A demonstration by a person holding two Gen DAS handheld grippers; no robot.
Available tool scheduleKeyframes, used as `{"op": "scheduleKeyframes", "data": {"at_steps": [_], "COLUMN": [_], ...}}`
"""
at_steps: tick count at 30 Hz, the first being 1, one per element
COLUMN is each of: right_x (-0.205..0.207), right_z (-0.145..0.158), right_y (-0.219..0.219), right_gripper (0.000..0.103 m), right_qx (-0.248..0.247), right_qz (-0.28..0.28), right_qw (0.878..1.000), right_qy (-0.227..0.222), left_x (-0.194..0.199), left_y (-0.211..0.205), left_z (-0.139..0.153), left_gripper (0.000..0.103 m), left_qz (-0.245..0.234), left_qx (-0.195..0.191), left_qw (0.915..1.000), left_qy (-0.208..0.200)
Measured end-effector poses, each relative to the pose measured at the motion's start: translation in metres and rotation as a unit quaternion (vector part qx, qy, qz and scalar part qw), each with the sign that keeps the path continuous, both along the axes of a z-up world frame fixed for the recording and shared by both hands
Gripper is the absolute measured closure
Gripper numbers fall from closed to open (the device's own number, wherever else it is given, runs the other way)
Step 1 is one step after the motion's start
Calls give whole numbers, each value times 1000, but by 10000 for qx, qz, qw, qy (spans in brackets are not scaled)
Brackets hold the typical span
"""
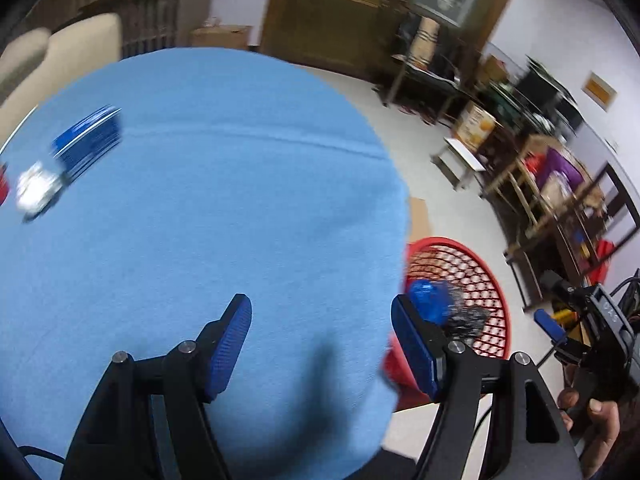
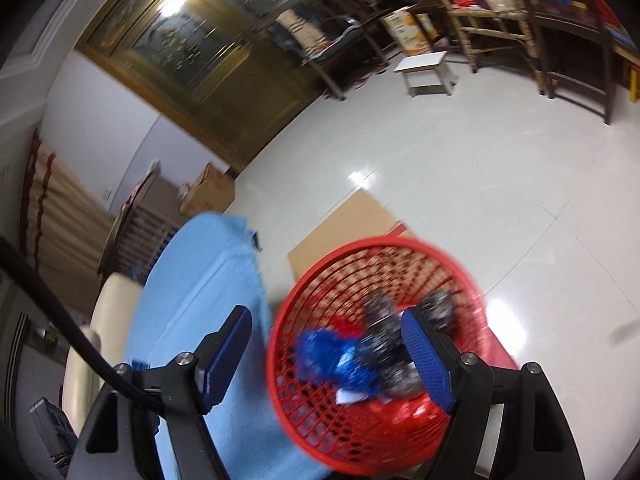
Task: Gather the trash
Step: 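Open the right tool to drop the black bag while the left tool drops the blue bag, then move both tools back over the table toward the toothpaste box and tissue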
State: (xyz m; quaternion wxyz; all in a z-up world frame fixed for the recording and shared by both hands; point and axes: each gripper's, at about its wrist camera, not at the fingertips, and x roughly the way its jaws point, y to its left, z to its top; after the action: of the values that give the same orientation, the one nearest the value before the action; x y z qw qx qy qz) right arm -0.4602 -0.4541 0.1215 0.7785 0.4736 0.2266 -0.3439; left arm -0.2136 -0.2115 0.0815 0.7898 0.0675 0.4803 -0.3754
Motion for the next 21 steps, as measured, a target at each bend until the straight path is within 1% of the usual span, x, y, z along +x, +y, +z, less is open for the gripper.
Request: {"op": "scheduleKeyframes", "data": {"at_steps": [6, 10, 17, 21], "right_x": [41, 63, 98, 121], "right_z": [3, 5, 10, 11], "right_y": [34, 56, 92, 113], "right_gripper": [23, 23, 23, 23], "right_qx": [-70, -134, -295, -375], "right_qz": [647, 1004, 1483, 1797], "right_qw": [9978, 9945, 9873, 9812], "right_qy": [132, 266, 481, 602], "left_x": [20, 29, 39, 48], "left_y": [51, 79, 123, 150], "left_z": [-16, -19, -22, -27], "left_gripper": [30, 30, 30, 30], "left_qz": [633, 958, 1349, 1645], "left_qx": [6, -138, -374, -495], "left_qw": [9978, 9950, 9897, 9846], "left_qy": [186, 260, 303, 321]}}
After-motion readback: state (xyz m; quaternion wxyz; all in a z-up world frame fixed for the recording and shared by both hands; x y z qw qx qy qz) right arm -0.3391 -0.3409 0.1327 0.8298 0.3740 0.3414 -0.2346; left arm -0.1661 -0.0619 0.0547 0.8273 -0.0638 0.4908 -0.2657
